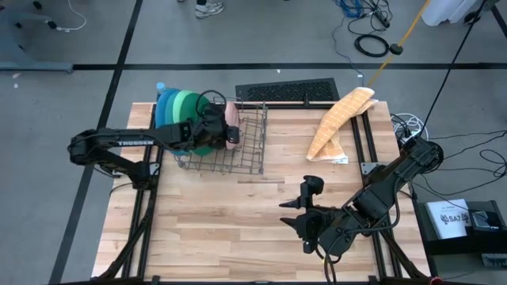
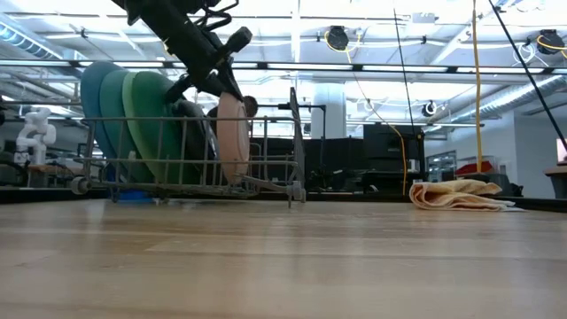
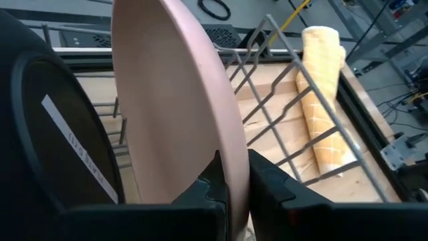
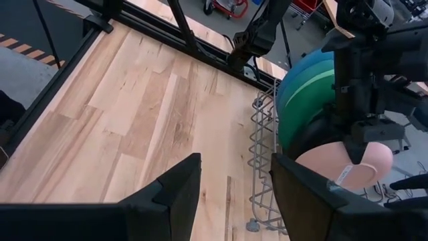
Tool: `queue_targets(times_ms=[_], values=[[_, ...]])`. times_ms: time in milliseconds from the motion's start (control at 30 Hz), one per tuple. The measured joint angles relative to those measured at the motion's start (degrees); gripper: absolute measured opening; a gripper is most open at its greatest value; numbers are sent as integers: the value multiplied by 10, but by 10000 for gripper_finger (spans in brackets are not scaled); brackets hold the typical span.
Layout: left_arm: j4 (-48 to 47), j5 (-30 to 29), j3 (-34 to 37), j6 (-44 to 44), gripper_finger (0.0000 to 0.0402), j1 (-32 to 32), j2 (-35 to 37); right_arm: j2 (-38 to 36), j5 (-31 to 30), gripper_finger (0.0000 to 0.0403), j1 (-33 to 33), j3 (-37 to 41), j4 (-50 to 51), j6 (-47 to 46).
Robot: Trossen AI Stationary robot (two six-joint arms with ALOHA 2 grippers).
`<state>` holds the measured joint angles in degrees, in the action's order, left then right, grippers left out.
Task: Sort dishes
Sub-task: Put the pink plate into the dishwasher rack
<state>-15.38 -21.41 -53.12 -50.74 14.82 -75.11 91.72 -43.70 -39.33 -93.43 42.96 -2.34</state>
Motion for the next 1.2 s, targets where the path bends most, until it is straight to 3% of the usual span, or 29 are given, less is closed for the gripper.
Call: queue_targets(times_ms=[467,600,667,867,1200], values=[[21,-5,2,30,36,-7,-2,0,-1,173,8,0,-21,-12],[21,-1,2,33,50,-7,0,2,-69,173,48,0,-39,-21],[22,4,2,37,61,-9,0,7,-69,173,79,2,-42,-17],[22,33,2,50,96,-9,6,12,52,173,180,29,-109,40],[22,49,2,67,153,-10,44,11,162,174,296,49,-130,68]])
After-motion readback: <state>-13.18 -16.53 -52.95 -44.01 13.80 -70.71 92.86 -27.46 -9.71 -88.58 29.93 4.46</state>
